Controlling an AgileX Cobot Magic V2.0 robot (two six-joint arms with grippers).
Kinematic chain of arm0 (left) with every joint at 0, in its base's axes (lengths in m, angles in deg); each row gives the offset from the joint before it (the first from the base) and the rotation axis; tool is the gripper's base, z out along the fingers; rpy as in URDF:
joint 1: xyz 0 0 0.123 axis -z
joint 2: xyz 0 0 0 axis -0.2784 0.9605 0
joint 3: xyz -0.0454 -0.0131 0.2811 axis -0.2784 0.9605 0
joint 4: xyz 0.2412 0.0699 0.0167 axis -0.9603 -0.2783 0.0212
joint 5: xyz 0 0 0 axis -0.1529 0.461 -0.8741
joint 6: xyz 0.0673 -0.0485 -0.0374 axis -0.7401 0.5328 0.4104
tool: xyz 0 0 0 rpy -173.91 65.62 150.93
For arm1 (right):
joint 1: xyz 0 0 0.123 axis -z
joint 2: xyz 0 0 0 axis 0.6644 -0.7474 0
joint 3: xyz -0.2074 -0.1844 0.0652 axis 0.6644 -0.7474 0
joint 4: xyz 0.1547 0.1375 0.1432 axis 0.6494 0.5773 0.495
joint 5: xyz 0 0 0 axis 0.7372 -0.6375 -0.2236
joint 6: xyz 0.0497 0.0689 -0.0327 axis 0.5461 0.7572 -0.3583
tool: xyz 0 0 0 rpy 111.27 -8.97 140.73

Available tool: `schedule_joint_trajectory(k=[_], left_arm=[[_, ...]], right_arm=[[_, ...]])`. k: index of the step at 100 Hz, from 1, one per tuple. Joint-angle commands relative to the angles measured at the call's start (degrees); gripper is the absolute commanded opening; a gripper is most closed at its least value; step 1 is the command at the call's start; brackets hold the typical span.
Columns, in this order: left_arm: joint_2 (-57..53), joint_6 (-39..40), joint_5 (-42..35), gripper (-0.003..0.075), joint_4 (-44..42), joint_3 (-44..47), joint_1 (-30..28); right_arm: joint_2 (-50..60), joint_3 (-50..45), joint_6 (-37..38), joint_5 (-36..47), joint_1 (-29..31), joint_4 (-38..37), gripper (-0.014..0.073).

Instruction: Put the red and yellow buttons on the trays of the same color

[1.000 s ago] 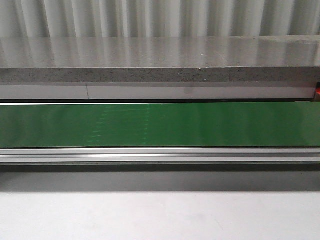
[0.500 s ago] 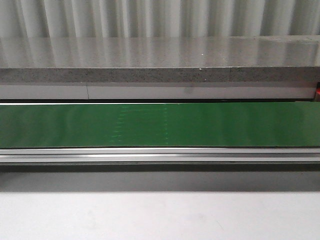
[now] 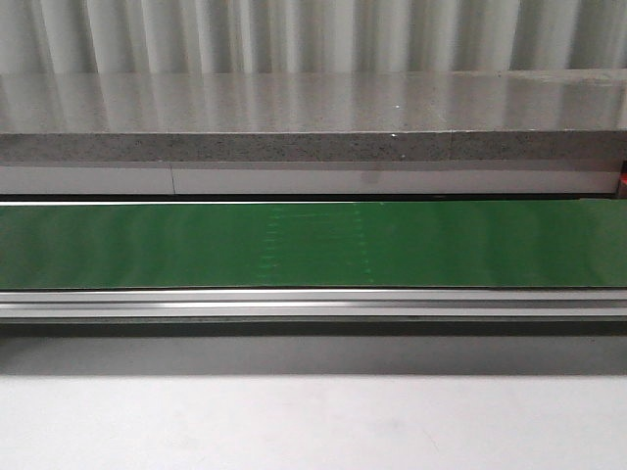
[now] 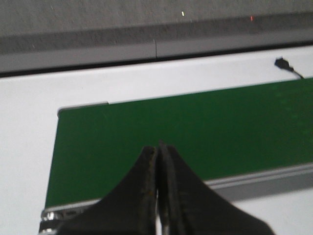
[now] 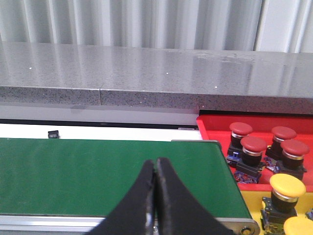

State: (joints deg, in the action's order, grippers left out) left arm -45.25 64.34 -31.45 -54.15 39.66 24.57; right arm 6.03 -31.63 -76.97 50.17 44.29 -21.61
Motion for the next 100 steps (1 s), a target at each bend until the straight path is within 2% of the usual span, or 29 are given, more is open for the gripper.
schedule_joint_trajectory(k=[1, 15, 36, 51, 63, 69, 100], left_arm=[[-2.23, -0.11, -13.22, -0.0020, -0.04, 2.37, 0.00], [-6.92, -0.11, -20.57, -0.0020, -0.39, 9.27, -1.20], [-15.95, 0.25, -24.07, -0.0020, -1.68, 18.86, -2.67], [-21.78, 10.33, -24.47, -0.0020, -9.26, 24.00, -5.51], [-26.90, 10.58, -26.67, -0.0020, -8.24, 29.20, -6.13], [-29.79, 10.46, -20.33, -0.0020, -6.45, 29.32, -5.81], [-29.27, 9.78, -18.48, -0.0020, -8.09, 29.32, -4.83]], right_arm=[[0.95, -0.13, 0.08, 4.22, 0.18, -0.56, -0.0065], [0.95, -0.13, 0.08, 4.22, 0.18, -0.56, -0.0065], [0.95, -0.13, 0.08, 4.22, 0.18, -0.56, -0.0065], [0.95, -0.13, 0.08, 4.22, 0.18, -0.56, -0.0065], [0.95, -0.13, 0.08, 4.22, 0.18, -0.56, -0.0065], [0.95, -0.13, 0.08, 4.22, 0.18, -0.56, -0.0065], [0.89, -0.13, 0.08, 4.17, 0.18, -0.56, -0.0065]])
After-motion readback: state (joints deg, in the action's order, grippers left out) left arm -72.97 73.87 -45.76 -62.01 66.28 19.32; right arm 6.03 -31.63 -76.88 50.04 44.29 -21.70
